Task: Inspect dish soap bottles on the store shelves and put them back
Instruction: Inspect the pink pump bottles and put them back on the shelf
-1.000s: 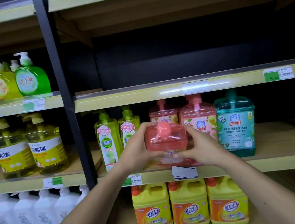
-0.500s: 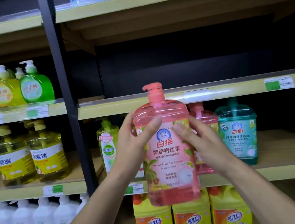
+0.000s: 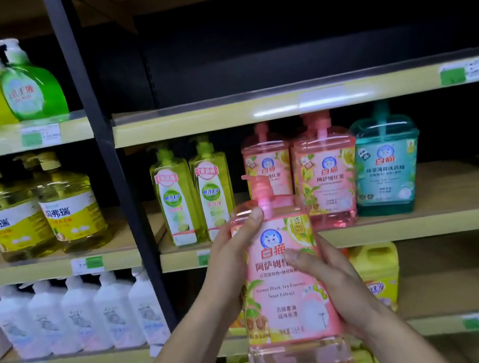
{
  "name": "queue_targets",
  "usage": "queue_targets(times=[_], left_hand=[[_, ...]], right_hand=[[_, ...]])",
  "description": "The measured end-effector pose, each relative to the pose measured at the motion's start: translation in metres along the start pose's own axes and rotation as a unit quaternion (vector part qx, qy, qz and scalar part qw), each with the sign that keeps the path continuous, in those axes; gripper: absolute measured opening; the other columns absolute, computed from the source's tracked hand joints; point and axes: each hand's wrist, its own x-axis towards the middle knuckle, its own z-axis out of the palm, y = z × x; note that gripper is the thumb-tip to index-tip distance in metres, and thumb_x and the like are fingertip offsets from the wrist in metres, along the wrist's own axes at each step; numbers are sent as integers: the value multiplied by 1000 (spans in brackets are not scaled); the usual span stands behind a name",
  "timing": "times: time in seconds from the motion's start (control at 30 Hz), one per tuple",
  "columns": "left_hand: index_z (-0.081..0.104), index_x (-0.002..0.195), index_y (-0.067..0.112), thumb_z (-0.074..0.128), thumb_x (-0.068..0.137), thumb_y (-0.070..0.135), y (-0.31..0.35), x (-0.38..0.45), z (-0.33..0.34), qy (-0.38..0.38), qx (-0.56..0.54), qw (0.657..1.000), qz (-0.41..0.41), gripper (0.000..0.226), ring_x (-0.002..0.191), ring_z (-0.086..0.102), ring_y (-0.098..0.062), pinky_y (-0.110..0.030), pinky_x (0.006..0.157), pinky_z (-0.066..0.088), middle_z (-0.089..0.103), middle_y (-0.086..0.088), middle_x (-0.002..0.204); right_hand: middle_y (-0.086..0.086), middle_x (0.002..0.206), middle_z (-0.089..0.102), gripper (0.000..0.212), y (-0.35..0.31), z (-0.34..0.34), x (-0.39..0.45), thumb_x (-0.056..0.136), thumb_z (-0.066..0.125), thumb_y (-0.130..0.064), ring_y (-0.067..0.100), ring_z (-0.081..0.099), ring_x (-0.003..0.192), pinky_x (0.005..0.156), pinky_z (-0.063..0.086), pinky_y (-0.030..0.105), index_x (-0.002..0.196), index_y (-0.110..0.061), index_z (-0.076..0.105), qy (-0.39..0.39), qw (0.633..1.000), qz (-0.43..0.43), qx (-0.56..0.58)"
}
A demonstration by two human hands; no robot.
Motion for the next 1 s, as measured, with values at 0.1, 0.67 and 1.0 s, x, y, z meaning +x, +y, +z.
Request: queue_targets(times=[0.1,0.67,1.0], left_hand=[[65,138,8,84,87,46,1,2,-5,1,11,1000,-1,66,112,76,-48,-70,103,55,78,-23,121],[53,146,27,86,93,37,-28,-36,-35,-147,146,978,-14,64,118,77,-26,-32,89,65,77,0,134],[57,144,24,93,84,11,-56,-28,-62,-162,140,974,72,71,122,74,-35,-42,92,65,74,-13,135]], right_hand=[[13,124,78,37,4,2,3,82,83,-29,36,77,111,82,66,47,119,-30,76,7,1000,14,5],[35,129,69,73,19,-8,8,71,83,-31,54,70,112,89,60,59,136,-2,64,38,996,-16,81],[10,117,80,59,13,-18,4,64,94,-26,30,78,107,83,63,41,120,-33,76,-12,997,-56,-44]])
